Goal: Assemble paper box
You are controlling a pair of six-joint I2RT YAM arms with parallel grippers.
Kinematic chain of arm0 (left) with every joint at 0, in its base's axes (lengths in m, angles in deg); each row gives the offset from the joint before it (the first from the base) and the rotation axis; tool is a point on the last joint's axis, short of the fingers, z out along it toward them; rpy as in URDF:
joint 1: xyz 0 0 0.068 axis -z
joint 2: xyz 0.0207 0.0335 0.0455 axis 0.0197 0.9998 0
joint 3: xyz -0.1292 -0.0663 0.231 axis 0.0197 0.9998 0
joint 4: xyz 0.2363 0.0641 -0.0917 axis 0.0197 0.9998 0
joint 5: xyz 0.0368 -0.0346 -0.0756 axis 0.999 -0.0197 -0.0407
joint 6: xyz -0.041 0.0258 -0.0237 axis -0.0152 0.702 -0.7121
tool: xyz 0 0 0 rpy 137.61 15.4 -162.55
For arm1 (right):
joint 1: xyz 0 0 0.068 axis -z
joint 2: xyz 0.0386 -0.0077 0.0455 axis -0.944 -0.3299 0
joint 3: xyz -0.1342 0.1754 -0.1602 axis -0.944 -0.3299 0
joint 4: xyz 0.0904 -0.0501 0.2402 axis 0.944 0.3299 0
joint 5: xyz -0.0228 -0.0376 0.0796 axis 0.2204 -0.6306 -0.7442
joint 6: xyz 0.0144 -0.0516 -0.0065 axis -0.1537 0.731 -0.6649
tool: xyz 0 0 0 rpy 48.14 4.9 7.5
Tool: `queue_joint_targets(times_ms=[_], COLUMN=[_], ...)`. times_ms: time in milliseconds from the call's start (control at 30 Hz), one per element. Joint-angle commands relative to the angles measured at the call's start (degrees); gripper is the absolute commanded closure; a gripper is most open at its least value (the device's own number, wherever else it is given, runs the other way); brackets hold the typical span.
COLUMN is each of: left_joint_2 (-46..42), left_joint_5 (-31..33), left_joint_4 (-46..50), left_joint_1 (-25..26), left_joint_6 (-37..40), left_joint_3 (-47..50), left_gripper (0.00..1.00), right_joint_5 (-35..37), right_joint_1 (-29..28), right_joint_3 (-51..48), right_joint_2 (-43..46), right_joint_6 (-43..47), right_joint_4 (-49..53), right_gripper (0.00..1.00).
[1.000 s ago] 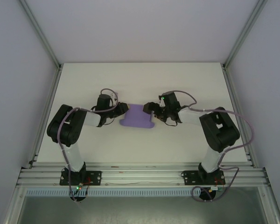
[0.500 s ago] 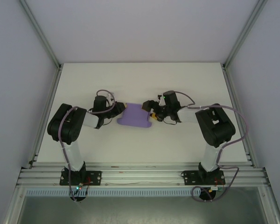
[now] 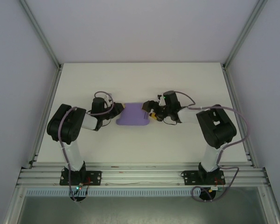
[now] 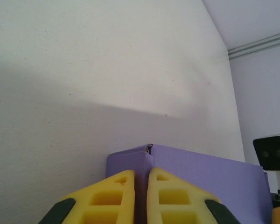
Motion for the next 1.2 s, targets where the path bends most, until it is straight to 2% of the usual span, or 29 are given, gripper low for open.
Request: queue_joint_targets(times_ms=[0, 100, 233, 300, 333, 400, 433, 533, 600, 667, 733, 800, 833, 967, 1067, 1167], left_joint_2=[0.8, -0.3, -4.9, -8.2, -10.5, -15.4, -18.1, -25.8, -30.5, -34.9, -38.0, -39.4, -39.6, -39.4, -38.9, -37.3], left_joint_5=[-1.0, -1.4, 1.0, 2.5, 3.7, 6.0, 8.2, 12.9, 9.8, 6.6, 3.5, -1.8, -2.1, 7.0, 10.4, 12.0], left_joint_4=[7.6, 6.7, 10.9, 13.1, 14.4, 17.5, 19.5, 24.1, 26.1, 30.4, 37.6, 47.5, 51.5, 54.7, 53.4, 54.0], left_joint_1=[-0.1, 0.3, 1.3, 1.7, 1.8, 1.9, 2.1, 3.4, 5.0, 8.0, 11.0, 13.3, 14.5, 19.2, 19.6, 20.0], left_joint_6=[1.2, 1.7, 5.2, 7.9, 9.5, 13.0, 17.0, 28.5, 38.1, 50.1, 61.1, 71.9, 76.4, 83.7, 85.8, 87.3], left_joint_3=[2.0, 1.4, -0.9, -1.9, -2.3, -3.2, -3.4, -3.4, -3.0, -2.9, -4.4, -6.8, -8.0, -10.2, -10.7, -11.9], left_gripper=[0.84, 0.82, 0.76, 0.67, 0.48, 0.04, 0.00, 0.00, 0.00, 0.00, 0.00, 0.00, 0.00, 0.00, 0.00, 0.00], right_joint_5=[-5.0, -6.3, -6.2, -5.7, -5.3, -4.8, -4.2, -1.5, 0.0, -2.3, -6.0, -9.0, -10.1, -13.6, -15.8, -16.7], right_joint_1=[-0.9, -1.0, -0.9, -0.8, -0.7, -0.1, 0.3, 1.7, 2.6, 4.1, 5.5, 6.4, 6.6, 6.7, 6.7, 6.7], right_joint_3=[2.8, 3.5, 3.9, 4.0, 4.0, 4.0, 4.0, 6.7, 10.0, 14.3, 19.0, 21.7, 22.4, 24.6, 25.6, 25.1], right_joint_2=[-2.2, -2.1, -0.3, 1.1, 2.0, 4.1, 5.6, 9.1, 10.6, 10.8, 10.5, 10.2, 10.1, 8.9, 8.0, 8.3], right_joint_6=[-4.9, -7.0, -6.8, -6.2, -6.1, -6.2, -6.6, -6.9, -8.2, -9.7, -10.9, -12.5, -13.9, -14.7, -15.9, -18.3], right_joint_4=[-9.5, -12.5, -10.5, -7.8, -6.0, -2.7, -0.3, 12.7, 23.2, 33.6, 43.8, 49.6, 51.2, 55.9, 57.6, 55.6], right_gripper=[0.20, 0.26, 0.48, 0.50, 0.52, 0.53, 0.53, 0.49, 0.48, 0.48, 0.49, 0.52, 0.54, 0.56, 0.61, 0.61])
